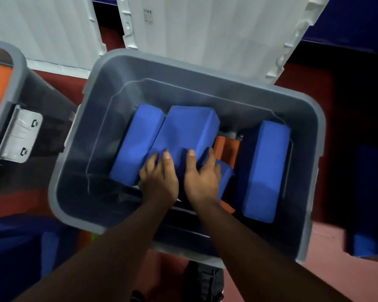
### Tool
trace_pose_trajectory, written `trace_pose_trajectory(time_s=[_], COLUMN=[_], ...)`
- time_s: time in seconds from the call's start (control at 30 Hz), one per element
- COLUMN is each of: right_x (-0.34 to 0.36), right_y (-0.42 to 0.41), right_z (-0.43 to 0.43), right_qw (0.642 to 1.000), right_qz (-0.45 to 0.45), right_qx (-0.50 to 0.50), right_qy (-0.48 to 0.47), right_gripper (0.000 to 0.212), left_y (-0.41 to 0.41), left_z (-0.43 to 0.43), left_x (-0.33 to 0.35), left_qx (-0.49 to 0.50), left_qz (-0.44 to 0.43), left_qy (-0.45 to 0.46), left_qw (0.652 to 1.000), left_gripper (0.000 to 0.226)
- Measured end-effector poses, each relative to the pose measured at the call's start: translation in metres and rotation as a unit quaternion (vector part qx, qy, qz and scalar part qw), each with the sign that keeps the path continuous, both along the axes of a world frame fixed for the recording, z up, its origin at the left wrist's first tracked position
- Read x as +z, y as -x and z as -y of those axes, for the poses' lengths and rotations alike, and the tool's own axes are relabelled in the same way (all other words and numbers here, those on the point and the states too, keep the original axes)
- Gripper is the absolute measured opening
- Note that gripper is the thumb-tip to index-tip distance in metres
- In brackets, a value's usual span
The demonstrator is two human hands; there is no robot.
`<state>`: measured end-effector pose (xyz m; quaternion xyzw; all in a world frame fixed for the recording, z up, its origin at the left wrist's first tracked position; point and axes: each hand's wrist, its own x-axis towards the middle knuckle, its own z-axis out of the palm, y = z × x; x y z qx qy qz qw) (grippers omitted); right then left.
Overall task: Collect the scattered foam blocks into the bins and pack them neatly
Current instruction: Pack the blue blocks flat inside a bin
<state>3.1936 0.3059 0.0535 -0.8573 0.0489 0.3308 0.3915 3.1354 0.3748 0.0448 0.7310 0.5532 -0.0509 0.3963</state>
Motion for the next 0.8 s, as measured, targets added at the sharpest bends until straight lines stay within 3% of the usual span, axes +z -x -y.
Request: trace_pose_trajectory(time_s=[0.17, 0.27, 0.5, 0.6, 0.8], right_x=[0.005, 0.004, 0.001, 0.01, 0.061], right_y=[-0.001, -0.007, 0.0, 0.003, 0.004], right_z=[-0.004, -0.006, -0.001, 0.003, 0.044], right_qw=[1.0, 1.0, 1.0, 0.999, 0.99], right_qz=[-0.008, -0.002, 0.02, 0.031, 0.113], right_qx=[-0.012, -0.01, 0.006, 0.004, -0.065], right_qy=[-0.001, 0.028, 0.0, 0.022, -0.062], right_gripper=[0.073, 0.07, 0.074, 0.066, 0.059], left_y=[0.0, 0.002, 0.02, 0.025, 0.006], left_z=[0.014, 0.019, 0.012, 0.014, 0.01], left_x=[0.015, 0.02, 0.018, 0.022, 0.06], left_qx=[0.056, 0.081, 0.04, -0.04, -0.048], left_qz=[0.021, 0.04, 0.072, 0.07, 0.085], left_qy=[0.025, 0.026, -0.012, -0.061, -0.096], left_qw=[0.998, 0.996, 0.997, 0.995, 0.991], left_gripper=[0.048, 0.044, 0.087, 0.091, 0.089])
